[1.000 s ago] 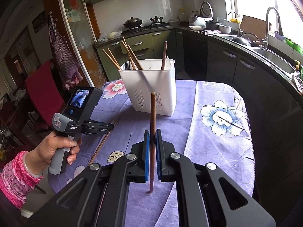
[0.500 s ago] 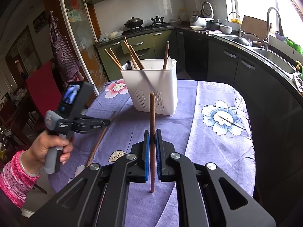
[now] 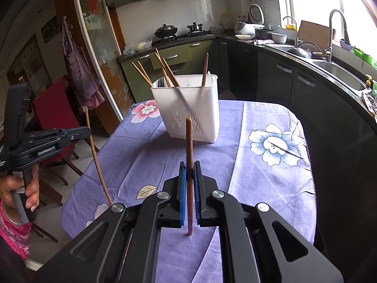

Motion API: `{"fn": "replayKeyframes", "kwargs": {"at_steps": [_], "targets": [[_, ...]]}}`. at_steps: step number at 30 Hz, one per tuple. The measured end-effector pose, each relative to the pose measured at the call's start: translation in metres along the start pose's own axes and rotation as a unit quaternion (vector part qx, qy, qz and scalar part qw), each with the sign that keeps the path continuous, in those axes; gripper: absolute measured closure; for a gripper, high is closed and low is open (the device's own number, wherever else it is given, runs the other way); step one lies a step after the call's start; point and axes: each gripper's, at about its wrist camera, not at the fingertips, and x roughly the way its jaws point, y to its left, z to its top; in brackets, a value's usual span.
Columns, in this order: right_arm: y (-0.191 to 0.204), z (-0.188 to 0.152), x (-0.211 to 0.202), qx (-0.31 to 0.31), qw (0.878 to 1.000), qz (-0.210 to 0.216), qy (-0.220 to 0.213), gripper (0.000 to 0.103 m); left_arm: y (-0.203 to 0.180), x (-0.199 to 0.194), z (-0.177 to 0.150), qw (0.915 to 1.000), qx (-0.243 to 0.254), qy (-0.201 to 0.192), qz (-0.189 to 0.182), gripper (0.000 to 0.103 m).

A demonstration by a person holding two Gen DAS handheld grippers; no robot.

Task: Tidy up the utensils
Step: 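Lift the chopstick upright toward the caddy with the left gripper while the right does too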

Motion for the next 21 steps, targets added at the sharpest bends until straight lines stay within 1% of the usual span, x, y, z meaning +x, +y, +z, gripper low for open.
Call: {"fn": "replayKeyframes", "kwargs": {"at_steps": [4,11,21], "targets": [[0.003,0.001,-0.003,-0.005,1.0,0.002,-0.003,0.096,-0.004,-0.008,-0.002,0.9999,0.009,-0.013,-0.001,0.098],[0.008,0.002,-0.007,-0.014,1.0,0.006,-0.005,0.096,-0.005,-0.011,-0.005,0.9997,0.01,-0.022,-0.004,0.098],[0.012,0.007,-0.009,-0.023,1.0,0.009,-0.009,0.096,-0.005,-0.016,0.001,0.9994,0.009,-0.031,-0.01,0.098]]}}
